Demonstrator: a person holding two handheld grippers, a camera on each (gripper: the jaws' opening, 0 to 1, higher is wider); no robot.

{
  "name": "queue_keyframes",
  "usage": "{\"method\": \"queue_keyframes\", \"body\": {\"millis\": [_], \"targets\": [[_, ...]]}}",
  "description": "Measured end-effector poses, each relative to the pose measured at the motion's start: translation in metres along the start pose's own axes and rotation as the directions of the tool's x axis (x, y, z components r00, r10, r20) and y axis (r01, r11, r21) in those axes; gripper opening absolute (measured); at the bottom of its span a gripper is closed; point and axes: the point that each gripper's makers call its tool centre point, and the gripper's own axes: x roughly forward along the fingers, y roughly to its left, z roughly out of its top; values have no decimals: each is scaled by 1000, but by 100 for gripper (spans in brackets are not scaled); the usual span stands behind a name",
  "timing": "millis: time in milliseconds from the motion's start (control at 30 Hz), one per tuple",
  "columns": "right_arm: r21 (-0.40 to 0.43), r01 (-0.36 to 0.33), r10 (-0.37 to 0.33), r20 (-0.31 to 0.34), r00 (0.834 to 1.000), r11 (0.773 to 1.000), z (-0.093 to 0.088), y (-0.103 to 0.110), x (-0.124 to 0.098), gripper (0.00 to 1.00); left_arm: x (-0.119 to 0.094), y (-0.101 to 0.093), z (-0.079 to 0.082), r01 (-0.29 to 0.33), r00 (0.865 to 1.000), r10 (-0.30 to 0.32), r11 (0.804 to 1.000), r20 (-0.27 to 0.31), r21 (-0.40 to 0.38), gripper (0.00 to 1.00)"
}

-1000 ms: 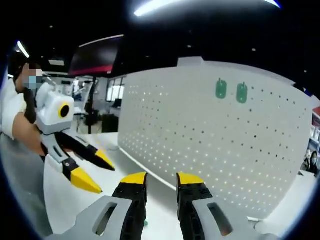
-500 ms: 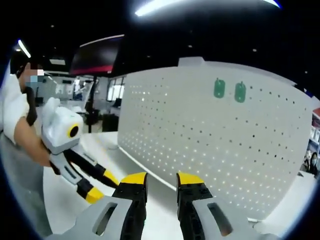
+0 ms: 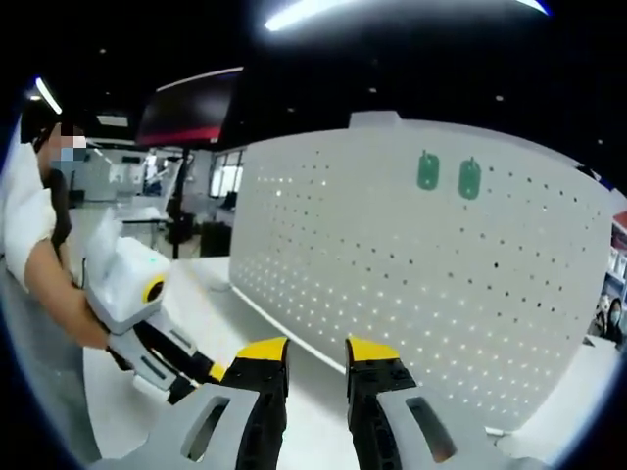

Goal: Insert the hook assembly into the mounting plate slot until the hook locks in place.

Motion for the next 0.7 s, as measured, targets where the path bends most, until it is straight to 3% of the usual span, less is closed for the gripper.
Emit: {"method": "queue_keyframes", "body": {"millis": [700], "targets": [[1, -3, 3, -12, 1000, 1000, -4, 1, 2, 21, 11, 6, -8, -23, 999, 23, 1000, -28, -21, 8]]}}
